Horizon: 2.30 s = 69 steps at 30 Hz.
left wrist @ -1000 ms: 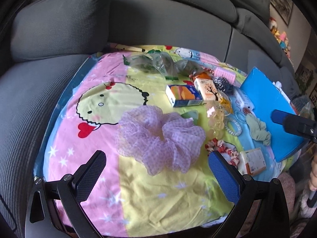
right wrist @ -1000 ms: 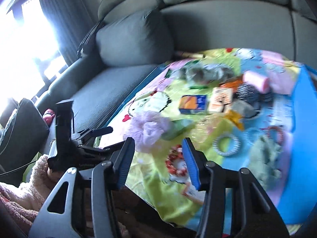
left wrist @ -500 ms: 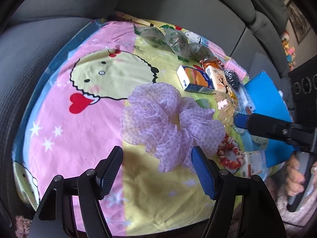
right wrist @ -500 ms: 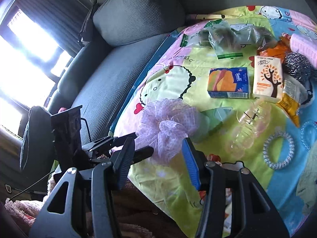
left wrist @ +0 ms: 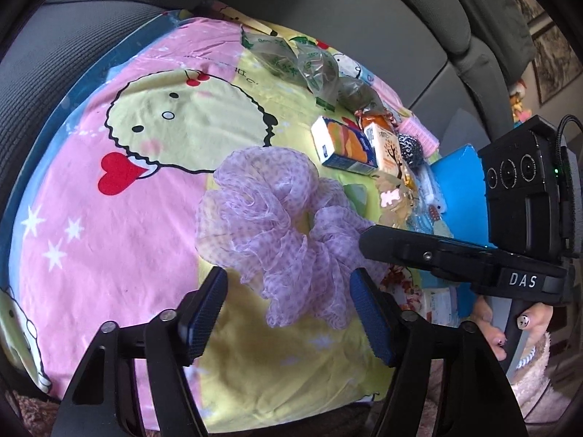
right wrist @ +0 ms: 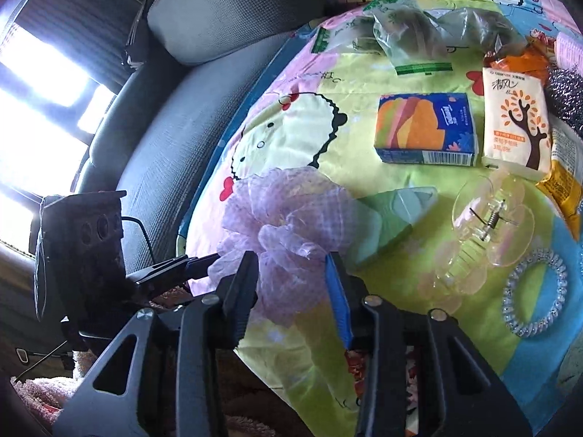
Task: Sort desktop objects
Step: 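Lower both tools together onto the lavender mesh bath puff, then close both tools on the lavender mesh puff and lift it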
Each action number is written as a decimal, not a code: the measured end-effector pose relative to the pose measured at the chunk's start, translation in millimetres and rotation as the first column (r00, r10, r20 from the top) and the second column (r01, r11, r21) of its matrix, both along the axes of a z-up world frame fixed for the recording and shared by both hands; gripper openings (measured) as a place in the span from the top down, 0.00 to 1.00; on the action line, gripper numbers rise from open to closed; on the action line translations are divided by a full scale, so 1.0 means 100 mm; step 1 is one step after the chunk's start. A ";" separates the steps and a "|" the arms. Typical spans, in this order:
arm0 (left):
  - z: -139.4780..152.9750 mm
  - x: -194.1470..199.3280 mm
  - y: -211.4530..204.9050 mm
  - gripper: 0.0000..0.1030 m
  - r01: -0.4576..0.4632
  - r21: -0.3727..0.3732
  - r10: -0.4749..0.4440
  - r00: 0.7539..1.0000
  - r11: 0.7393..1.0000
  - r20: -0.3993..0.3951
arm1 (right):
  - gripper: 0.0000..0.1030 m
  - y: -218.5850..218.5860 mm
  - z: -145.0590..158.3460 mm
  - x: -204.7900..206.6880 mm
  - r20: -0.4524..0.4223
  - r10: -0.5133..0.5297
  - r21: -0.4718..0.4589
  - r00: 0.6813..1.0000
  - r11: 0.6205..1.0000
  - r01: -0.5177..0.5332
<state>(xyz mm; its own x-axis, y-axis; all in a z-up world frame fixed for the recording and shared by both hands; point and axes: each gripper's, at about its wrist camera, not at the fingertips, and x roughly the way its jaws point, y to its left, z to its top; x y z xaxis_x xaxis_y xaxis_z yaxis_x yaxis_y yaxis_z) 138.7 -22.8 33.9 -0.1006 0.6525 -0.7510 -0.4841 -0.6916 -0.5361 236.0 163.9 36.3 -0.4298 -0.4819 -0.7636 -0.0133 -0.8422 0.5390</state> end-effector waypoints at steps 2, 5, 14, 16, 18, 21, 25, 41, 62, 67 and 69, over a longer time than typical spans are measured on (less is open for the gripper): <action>-0.03 -0.01 0.03 0.55 0.007 -0.029 -0.007 1.000 1.000 -0.010 | 0.69 -0.02 -0.03 -0.01 0.009 0.009 0.009 1.000 1.000 -0.009; -0.03 -0.01 0.05 0.58 -0.001 -0.049 -0.001 1.000 0.999 -0.030 | 0.78 -0.05 -0.07 -0.02 0.015 0.015 0.009 1.000 1.000 -0.015; 0.08 0.07 0.08 0.68 0.013 -0.047 -0.015 0.999 0.999 -0.050 | 0.85 -0.12 -0.04 0.03 -0.017 0.021 0.011 1.000 1.000 -0.020; 0.15 0.10 0.08 0.68 0.014 -0.038 -0.016 0.998 0.999 -0.068 | 0.85 -0.14 0.03 0.05 -0.041 0.024 0.022 0.999 0.999 -0.024; 0.22 0.13 0.07 0.68 0.011 -0.034 -0.014 0.995 0.999 -0.096 | 0.85 -0.15 0.09 0.07 -0.061 0.024 0.025 0.998 0.999 -0.022; 0.31 0.17 0.06 0.68 0.010 -0.021 -0.012 0.992 1.000 -0.125 | 0.85 -0.17 0.19 0.11 -0.095 0.029 0.034 0.995 0.999 -0.026; 0.40 0.22 0.08 0.68 0.012 -0.014 -0.014 0.988 1.000 -0.152 | 0.85 -0.18 0.29 0.17 -0.134 0.025 0.065 0.991 0.998 -0.017; 0.41 0.39 0.28 0.68 0.033 -0.069 -0.045 0.984 0.997 -0.173 | 0.84 -0.09 0.37 0.37 -0.163 -0.015 0.097 0.986 0.995 0.031; 0.22 0.41 0.38 0.68 0.080 -0.131 -0.095 0.990 0.988 -0.108 | 0.72 0.03 -0.12 0.18 -0.007 -0.062 0.117 0.998 0.991 0.063; 0.28 0.46 0.40 0.68 0.079 -0.138 -0.099 0.985 0.987 -0.141 | 0.81 0.02 -0.10 0.23 -0.025 -0.048 0.076 0.999 0.996 0.050; 0.34 0.49 0.40 0.68 0.080 -0.127 -0.100 0.982 0.989 -0.160 | 0.81 0.02 -0.05 0.25 -0.050 -0.045 0.057 0.998 0.997 0.048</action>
<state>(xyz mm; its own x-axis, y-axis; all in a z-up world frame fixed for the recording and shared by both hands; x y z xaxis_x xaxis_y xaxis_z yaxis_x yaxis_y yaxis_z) 187.6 16.9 67.7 -0.1752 0.5714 -0.8017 -0.6222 -0.6953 -0.3597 261.4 165.7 31.3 -0.4879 -0.4163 -0.7673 -0.0282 -0.8710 0.4905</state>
